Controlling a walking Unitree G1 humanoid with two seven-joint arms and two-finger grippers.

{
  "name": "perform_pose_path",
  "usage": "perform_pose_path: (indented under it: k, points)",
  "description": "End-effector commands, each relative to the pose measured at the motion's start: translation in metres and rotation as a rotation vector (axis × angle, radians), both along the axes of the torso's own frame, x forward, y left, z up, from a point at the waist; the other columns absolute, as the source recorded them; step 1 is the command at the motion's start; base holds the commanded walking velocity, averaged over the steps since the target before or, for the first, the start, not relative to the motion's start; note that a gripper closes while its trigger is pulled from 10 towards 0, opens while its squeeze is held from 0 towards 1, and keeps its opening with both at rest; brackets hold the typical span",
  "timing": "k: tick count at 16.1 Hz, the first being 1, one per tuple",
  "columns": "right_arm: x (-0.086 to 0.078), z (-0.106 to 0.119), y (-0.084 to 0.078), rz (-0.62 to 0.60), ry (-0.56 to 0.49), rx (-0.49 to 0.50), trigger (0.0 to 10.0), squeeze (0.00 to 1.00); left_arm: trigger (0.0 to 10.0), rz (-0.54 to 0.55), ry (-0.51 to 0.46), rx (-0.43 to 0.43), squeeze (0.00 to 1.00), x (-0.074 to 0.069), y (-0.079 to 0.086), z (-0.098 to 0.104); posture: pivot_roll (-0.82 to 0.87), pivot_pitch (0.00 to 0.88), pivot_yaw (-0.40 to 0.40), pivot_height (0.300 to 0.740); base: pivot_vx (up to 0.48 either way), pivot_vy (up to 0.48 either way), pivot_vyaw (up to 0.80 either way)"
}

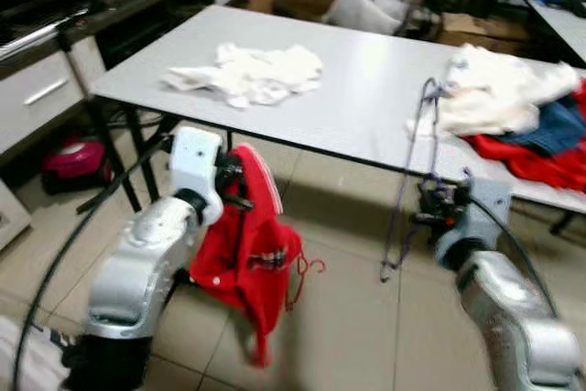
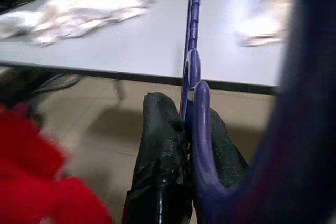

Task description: Hang hanger

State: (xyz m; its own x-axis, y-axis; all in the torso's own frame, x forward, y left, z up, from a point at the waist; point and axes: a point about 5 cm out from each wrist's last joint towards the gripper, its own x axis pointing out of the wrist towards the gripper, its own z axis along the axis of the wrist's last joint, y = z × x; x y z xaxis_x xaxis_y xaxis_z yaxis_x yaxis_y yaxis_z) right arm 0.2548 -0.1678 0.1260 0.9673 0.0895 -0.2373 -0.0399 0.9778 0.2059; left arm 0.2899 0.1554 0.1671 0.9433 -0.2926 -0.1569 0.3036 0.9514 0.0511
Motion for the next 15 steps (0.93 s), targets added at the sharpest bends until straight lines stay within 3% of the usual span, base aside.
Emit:
perform_pose_path:
  k: [1,7,9,14,15]
  points:
    - [-0.001,0.001,-0.005,-0.019,-0.006,-0.011,10.0,0.00,10.0,-0.022,-0.045,-0.008,0.00,0.002,-0.005,0.010,-0.10,0.000,-0.034,0.740,0.304,0.000,0.00]
    - [-0.001,0.002,0.000,0.033,0.005,-0.006,10.0,0.00,10.0,-0.024,-0.045,-0.007,0.00,0.002,-0.005,0.009,-0.10,0.000,-0.035,0.740,0.299,0.000,0.00]
    - [-0.002,0.004,0.012,0.132,-0.011,-0.024,10.0,0.00,10.0,-0.022,-0.045,-0.007,0.00,0.002,-0.004,0.009,-0.10,0.000,-0.035,0.740,0.300,0.000,0.00]
    - [0.001,0.009,0.008,0.114,-0.068,-0.073,10.0,0.00,10.0,-0.019,-0.049,-0.008,0.00,0.002,-0.004,0.010,-0.09,0.000,-0.038,0.740,0.300,0.000,0.00]
    - [0.001,0.009,0.008,0.116,-0.061,-0.044,10.0,0.00,10.0,-0.019,-0.050,-0.008,0.00,0.002,-0.004,0.010,-0.09,0.000,-0.038,0.740,0.296,0.000,-0.80]
